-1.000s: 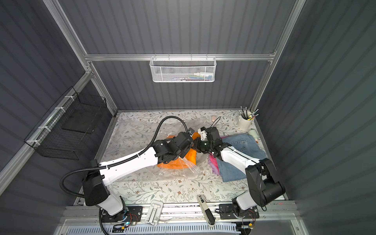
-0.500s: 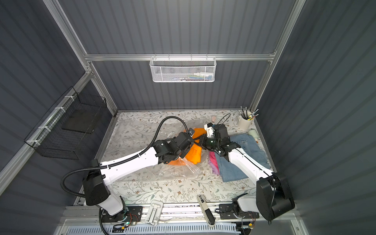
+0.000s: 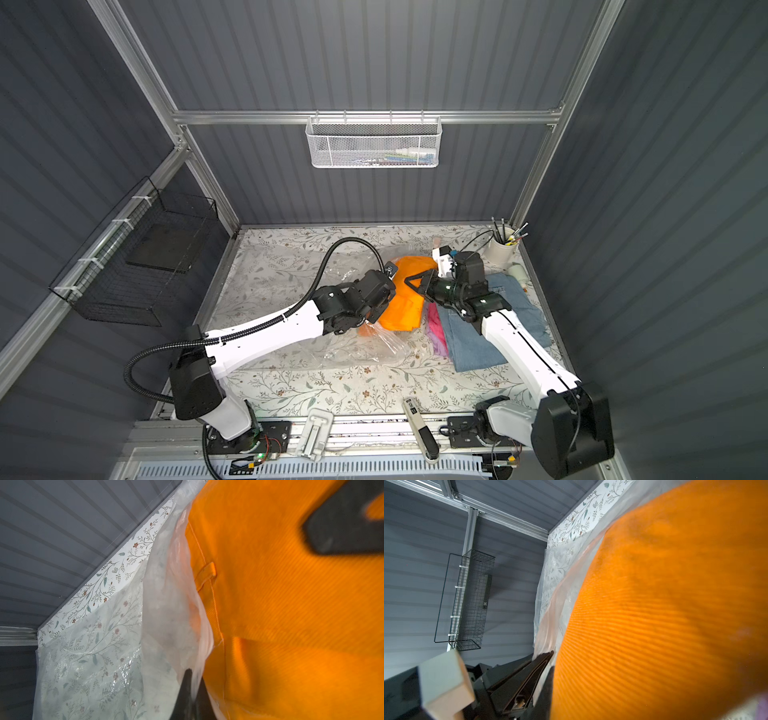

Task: Take the trousers out of the vacuum bag
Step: Take out the trousers from the vacuum bag.

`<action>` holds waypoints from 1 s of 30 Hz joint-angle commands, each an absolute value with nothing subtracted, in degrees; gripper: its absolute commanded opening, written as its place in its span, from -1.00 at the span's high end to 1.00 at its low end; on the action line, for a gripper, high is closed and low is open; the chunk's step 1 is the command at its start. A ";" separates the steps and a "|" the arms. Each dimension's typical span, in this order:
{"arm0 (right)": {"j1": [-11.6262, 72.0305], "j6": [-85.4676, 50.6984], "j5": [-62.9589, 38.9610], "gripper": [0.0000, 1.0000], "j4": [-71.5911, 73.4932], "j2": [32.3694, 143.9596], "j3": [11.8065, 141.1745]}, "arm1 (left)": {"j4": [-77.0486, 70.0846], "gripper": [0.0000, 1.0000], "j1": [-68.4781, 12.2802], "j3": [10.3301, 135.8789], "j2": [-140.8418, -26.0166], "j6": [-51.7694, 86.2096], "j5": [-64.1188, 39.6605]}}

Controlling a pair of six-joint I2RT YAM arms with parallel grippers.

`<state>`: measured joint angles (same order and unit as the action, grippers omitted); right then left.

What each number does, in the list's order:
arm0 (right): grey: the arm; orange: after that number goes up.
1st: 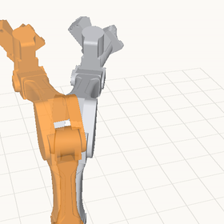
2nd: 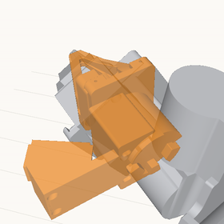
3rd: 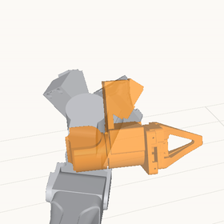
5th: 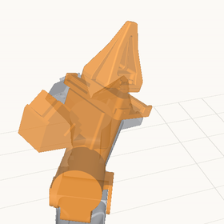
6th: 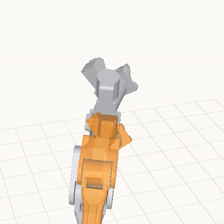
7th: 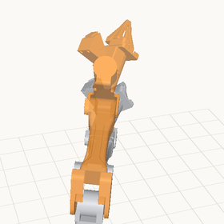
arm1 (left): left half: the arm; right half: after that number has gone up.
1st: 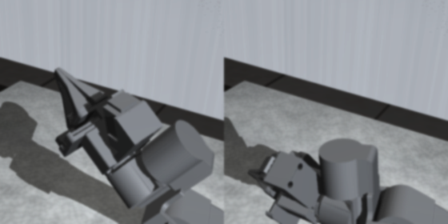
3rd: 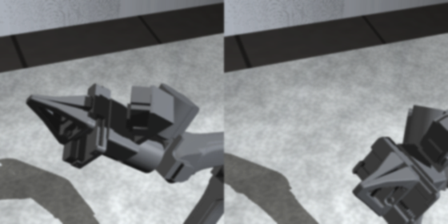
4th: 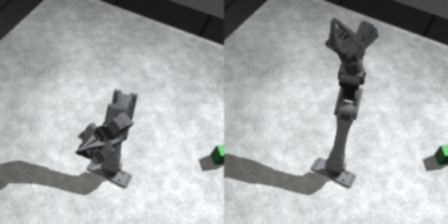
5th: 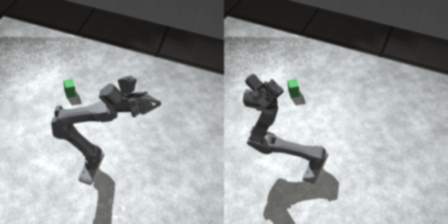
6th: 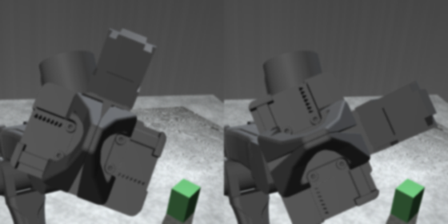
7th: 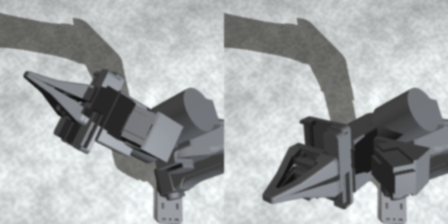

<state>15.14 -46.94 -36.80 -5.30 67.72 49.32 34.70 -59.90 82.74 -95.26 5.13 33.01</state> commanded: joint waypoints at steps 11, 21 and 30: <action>9.55 -46.57 -40.91 1.00 -2.92 59.13 53.85 | 35.51 1.00 -59.48 83.31 -96.98 5.80 33.57; 4.91 -46.49 -40.68 1.00 -6.38 55.43 56.56 | 35.60 1.00 -59.50 83.32 -97.18 5.89 33.70; -0.35 -46.41 -38.20 1.00 -8.88 53.82 59.00 | 35.57 1.00 -59.50 82.44 -96.60 6.15 33.84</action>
<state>0.95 -47.11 -38.22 -14.17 55.72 55.35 34.70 -59.90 82.74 -96.29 5.15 33.01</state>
